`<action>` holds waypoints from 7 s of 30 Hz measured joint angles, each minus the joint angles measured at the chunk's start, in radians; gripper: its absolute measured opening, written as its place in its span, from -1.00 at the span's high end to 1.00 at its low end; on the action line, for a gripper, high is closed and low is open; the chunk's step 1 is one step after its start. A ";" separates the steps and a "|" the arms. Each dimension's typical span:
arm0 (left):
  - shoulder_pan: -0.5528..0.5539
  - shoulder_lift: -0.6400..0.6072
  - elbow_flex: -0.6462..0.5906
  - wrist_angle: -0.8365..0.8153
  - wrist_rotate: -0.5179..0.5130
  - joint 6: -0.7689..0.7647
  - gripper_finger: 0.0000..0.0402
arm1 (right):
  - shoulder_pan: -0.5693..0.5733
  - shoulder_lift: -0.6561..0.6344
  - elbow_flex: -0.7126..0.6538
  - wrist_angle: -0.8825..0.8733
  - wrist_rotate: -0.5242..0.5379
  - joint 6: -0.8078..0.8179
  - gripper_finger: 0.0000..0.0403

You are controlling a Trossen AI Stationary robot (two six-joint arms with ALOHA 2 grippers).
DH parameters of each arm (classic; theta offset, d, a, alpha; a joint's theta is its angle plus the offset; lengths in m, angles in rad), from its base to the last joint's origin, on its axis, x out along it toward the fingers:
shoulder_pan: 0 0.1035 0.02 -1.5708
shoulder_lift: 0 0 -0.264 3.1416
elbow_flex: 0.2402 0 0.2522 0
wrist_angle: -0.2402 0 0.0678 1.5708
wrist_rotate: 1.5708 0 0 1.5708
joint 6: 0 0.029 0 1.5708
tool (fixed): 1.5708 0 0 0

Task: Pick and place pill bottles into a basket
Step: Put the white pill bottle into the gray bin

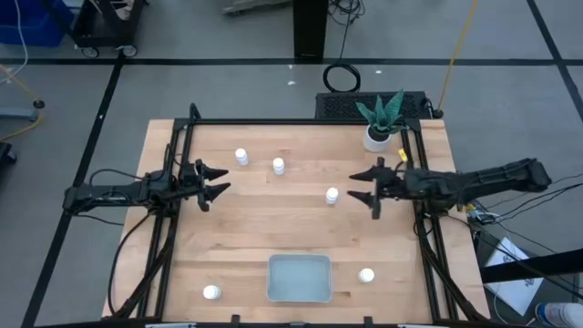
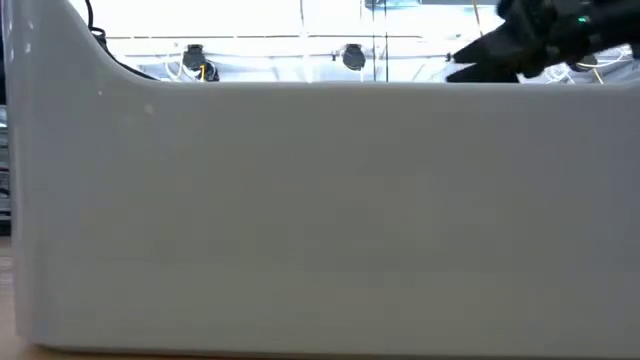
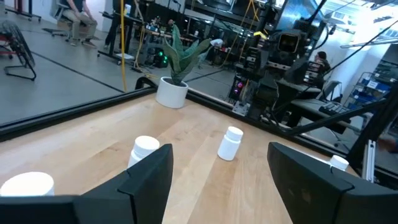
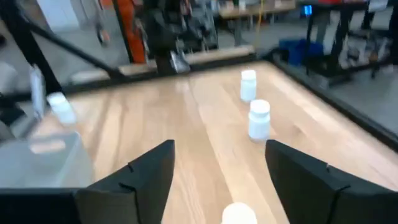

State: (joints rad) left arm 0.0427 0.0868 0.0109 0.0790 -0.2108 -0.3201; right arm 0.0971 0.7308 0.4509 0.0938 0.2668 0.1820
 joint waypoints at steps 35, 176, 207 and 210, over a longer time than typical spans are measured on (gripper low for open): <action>0.000 0.000 0.000 -0.002 0.000 -0.025 -0.34 | -0.131 0.611 0.295 -0.249 -0.063 0.060 -0.56; 0.000 0.000 0.000 -0.008 0.000 -0.108 -0.34 | 0.473 1.086 0.890 -0.343 0.126 0.401 0.24; 0.000 0.000 0.000 -0.007 0.000 -0.106 -0.34 | 0.500 1.198 0.889 -0.427 0.159 0.538 0.24; 0.000 0.000 0.000 -0.007 0.000 -0.108 -0.34 | 0.500 1.198 0.889 -0.428 0.156 0.546 0.23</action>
State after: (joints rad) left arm 0.0426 0.0868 0.0109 0.0715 -0.2108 -0.4278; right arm 0.5976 1.9289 1.3399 -0.3340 0.4233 0.7280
